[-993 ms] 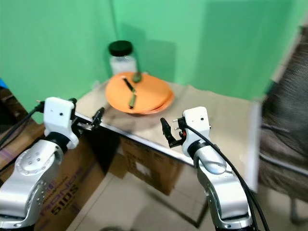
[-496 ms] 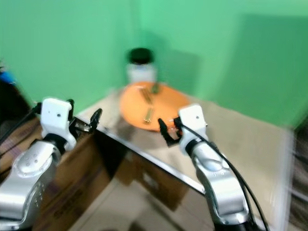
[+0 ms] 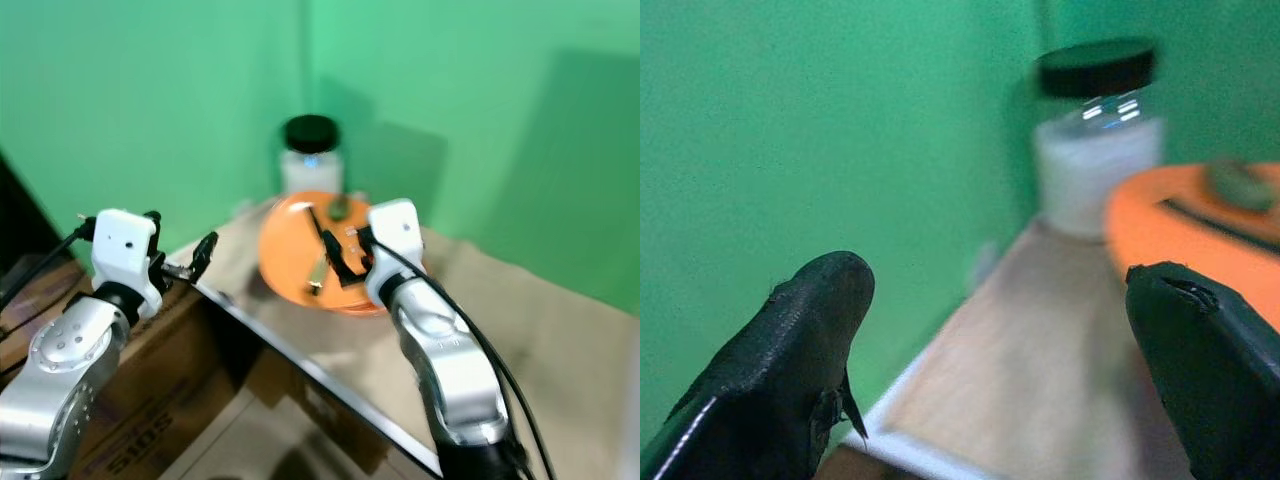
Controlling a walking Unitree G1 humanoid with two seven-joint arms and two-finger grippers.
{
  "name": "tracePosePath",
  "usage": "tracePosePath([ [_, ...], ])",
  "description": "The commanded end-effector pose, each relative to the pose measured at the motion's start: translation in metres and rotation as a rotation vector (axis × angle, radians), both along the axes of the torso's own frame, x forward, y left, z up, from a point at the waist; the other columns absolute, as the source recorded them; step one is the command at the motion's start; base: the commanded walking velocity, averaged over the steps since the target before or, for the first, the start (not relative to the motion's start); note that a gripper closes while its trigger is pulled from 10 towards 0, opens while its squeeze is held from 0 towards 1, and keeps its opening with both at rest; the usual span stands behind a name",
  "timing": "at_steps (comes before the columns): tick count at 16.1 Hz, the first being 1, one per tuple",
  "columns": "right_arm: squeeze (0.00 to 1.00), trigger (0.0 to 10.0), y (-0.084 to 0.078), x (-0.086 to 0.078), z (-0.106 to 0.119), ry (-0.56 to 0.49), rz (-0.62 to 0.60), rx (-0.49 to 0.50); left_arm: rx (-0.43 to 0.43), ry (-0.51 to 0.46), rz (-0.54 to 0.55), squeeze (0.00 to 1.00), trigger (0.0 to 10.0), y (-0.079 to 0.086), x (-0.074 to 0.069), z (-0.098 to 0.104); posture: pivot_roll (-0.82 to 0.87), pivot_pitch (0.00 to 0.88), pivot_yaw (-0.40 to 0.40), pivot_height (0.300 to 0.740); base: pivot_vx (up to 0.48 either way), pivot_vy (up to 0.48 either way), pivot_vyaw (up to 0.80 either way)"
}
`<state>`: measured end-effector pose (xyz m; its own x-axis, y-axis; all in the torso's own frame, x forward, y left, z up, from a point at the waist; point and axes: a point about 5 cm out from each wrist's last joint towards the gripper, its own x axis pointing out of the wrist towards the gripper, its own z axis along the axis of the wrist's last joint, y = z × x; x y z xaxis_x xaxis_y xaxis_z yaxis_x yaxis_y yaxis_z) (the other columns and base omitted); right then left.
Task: Setting the table
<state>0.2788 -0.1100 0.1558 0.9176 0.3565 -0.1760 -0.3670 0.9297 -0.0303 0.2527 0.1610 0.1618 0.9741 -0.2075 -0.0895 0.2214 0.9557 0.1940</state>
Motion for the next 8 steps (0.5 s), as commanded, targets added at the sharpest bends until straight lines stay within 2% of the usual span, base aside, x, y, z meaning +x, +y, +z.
tracePosePath([
  [1, 0.00, 10.0, 0.004, 0.004, -0.002, 0.055, 0.004, 0.000, 0.013, 0.006, 0.001, 0.00, 10.0, 0.002, 0.001, 0.001, 0.16, 0.000, 0.027, 0.740, 0.000, 0.000, 0.00],
  [4, 0.00, 10.0, 0.012, 0.014, -0.004, 0.162, -0.010, -0.012, 0.025, 0.023, -0.046, 0.00, 10.0, 0.000, -0.003, -0.002, 0.16, 0.000, 0.024, 0.740, 0.000, 0.000, 0.00],
  [8, 0.00, 10.0, 0.018, 0.034, -0.004, 0.338, -0.133, 0.004, 0.033, 0.060, -0.186, 0.00, 10.0, -0.001, -0.010, -0.002, 0.17, 0.000, 0.016, 0.740, 0.000, 0.000, 0.00],
])
